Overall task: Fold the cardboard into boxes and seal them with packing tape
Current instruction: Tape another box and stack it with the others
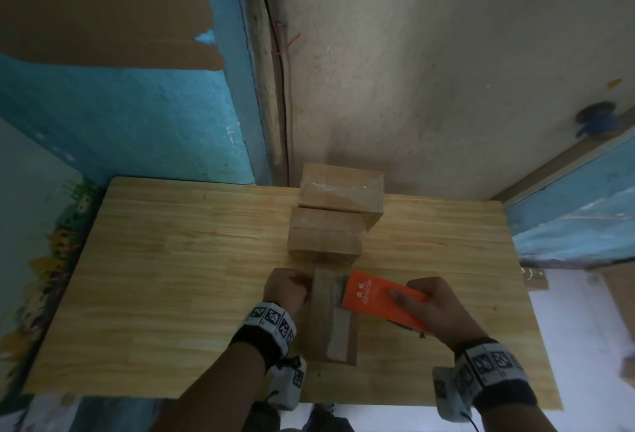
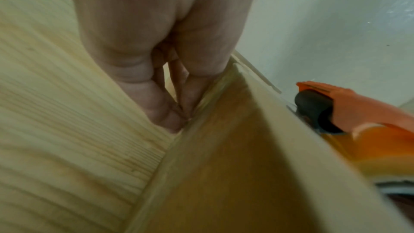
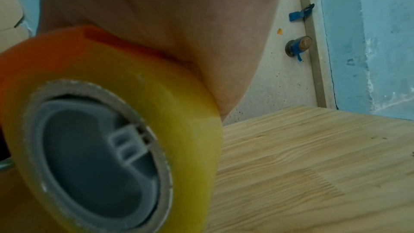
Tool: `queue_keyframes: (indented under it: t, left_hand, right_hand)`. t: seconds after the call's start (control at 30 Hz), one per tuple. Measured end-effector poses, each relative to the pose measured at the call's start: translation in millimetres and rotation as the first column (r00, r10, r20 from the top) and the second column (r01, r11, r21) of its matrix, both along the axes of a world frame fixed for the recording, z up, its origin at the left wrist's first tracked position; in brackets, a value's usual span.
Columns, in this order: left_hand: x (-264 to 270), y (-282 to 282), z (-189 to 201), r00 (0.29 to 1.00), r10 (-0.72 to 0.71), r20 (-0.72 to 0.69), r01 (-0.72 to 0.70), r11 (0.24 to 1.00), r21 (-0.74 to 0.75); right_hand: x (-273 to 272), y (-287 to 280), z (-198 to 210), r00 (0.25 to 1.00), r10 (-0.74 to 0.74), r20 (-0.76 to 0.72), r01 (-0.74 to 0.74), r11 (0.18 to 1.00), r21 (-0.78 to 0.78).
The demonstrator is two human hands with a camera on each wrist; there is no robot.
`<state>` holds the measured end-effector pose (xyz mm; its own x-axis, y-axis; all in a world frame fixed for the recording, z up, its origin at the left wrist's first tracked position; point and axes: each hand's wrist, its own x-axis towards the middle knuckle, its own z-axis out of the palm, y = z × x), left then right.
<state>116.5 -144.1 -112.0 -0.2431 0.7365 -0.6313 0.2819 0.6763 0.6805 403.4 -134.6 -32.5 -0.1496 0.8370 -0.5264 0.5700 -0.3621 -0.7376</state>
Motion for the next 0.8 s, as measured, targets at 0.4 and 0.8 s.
queue_keyframes:
  t: [0.4,0.8]
  left_hand:
    - [7.3,-2.8,3.5,0.949,-0.293,-0.114,0.287,0.955,-0.068]
    - [11.9,-19.4,64.5,0.739,-0.673,-0.042,0.666,0.719,0.197]
  right_hand:
    - [-0.2,-1.0,4.2,1.000,-0.008,0.002,0.008,0.999,-0.031]
    - [-5.4,-1.3,1.4,1.000,0.022,-0.022,-0.023,0.999,-0.041]
